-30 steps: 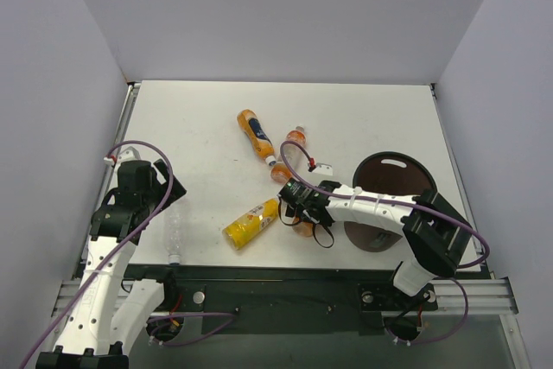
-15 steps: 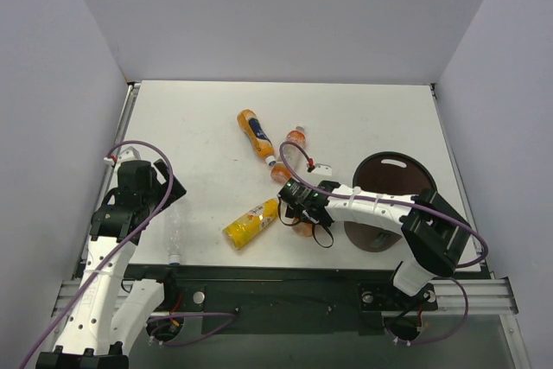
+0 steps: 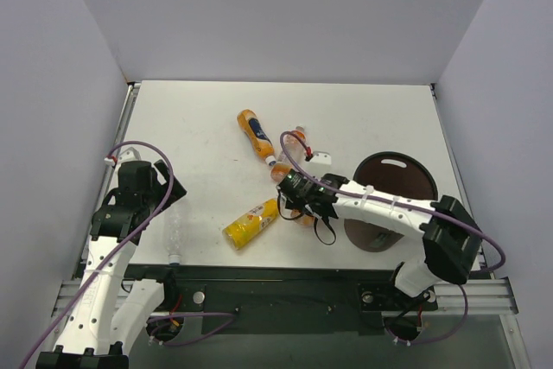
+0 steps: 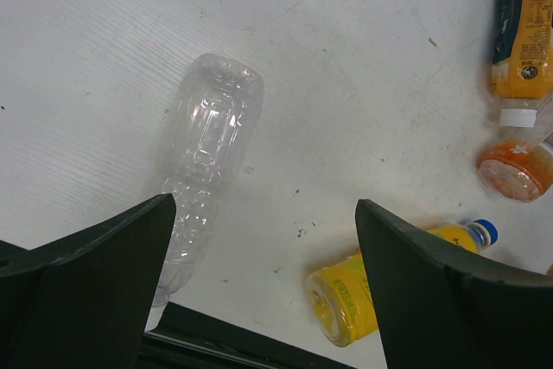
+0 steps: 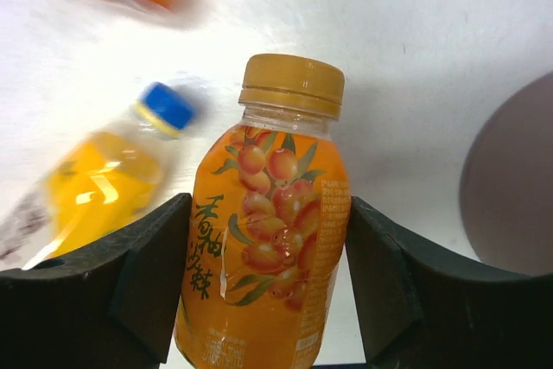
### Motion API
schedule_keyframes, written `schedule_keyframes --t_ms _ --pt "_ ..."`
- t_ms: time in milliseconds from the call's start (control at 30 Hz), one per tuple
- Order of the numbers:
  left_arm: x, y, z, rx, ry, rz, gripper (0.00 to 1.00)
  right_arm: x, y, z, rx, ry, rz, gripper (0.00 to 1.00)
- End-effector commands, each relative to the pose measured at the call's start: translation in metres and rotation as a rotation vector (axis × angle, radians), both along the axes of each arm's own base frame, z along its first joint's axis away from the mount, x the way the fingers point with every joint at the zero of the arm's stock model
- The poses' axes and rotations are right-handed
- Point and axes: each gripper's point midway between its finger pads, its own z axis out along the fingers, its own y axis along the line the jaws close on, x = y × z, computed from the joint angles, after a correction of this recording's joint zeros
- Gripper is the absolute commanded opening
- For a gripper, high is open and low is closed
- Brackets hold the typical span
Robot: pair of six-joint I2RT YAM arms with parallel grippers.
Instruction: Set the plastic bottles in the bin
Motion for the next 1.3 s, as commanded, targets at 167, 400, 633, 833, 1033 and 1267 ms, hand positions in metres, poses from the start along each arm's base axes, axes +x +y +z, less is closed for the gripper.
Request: schedule_keyframes --t_ms 167,400,633,833,1033,1267 --pt "0.008 0.000 0.011 -0.001 -0.061 -0.003 0.97 0.031 -0.014 0.190 -0.029 -0.428 0.097 0.31" --pt "0.008 0.000 0.010 -0.002 -0.056 -0.004 0.97 0.024 -0.094 0.290 -0.134 -0.680 -0.039 0.20" --pt "0.009 -0.001 0.010 -0.006 -0.055 -0.005 0.97 0.001 -0.175 0.296 -0.237 -0.749 -0.226 0.22" --pt "0.010 -0.002 0.007 -0.012 -0.048 -0.006 0.97 -0.014 -0.199 0.265 -0.220 -0.715 -0.261 0.23" --pt "0.010 -0.003 0.005 -0.015 -0.034 -0.006 0.97 -0.013 -0.191 0.241 -0.246 -0.646 -0.228 0.65" --pt "0.009 -0.003 0.006 -0.015 -0.039 -0.006 0.97 -0.008 -0.179 0.248 -0.245 -0.637 -0.208 0.85"
